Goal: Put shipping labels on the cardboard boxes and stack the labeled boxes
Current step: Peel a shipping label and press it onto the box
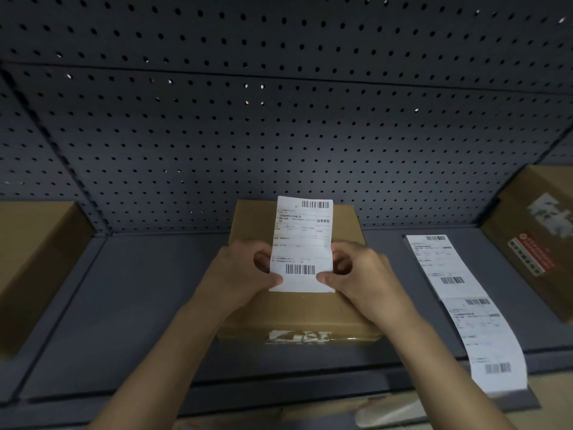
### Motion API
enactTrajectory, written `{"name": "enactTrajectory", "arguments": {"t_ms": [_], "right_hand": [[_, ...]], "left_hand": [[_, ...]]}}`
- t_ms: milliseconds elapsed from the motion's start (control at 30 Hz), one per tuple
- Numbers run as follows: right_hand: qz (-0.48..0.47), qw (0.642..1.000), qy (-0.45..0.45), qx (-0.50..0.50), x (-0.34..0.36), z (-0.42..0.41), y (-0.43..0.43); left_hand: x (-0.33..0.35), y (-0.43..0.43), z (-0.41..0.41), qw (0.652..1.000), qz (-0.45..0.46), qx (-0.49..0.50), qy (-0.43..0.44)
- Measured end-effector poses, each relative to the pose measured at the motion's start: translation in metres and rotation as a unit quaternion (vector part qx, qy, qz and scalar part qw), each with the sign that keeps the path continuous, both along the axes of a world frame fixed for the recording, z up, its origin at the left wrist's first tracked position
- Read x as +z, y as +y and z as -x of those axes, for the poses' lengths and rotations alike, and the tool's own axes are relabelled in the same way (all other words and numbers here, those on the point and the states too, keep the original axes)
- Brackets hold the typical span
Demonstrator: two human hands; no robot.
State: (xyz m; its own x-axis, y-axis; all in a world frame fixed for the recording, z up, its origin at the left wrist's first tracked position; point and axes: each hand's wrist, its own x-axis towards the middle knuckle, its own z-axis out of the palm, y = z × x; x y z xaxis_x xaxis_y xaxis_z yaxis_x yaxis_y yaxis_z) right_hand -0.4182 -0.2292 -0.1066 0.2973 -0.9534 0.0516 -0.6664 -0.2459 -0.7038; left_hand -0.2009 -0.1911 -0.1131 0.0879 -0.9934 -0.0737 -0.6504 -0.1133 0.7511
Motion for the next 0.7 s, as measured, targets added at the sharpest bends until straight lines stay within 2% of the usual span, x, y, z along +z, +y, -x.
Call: {"name": "enactTrajectory", "arguments": {"t_ms": [100,267,400,700], "right_hand": [[0.021,1.0,0.022,0.004,0.0,0.001,0.001],[-0.005,0.999,0.042,-0.004,-0.002,0.007,0.003],[-0.015,1.0,0.009,0.016,-0.005,0.014,0.007],[-0.069,0.996,-0.059,0.015,-0.014,0.022,-0.004]], "left_hand": [[-0.002,0.0,0.0,1.0,0.003,0.001,-0.023],[0.0,0.005,0.002,0.997,-0.003,0.013,-0.078],[0.002,0.013,0.003,0.995,0.033,0.012,-0.098],[0.0,0.012,-0.001,0.995,0.016,0.029,-0.097]]}}
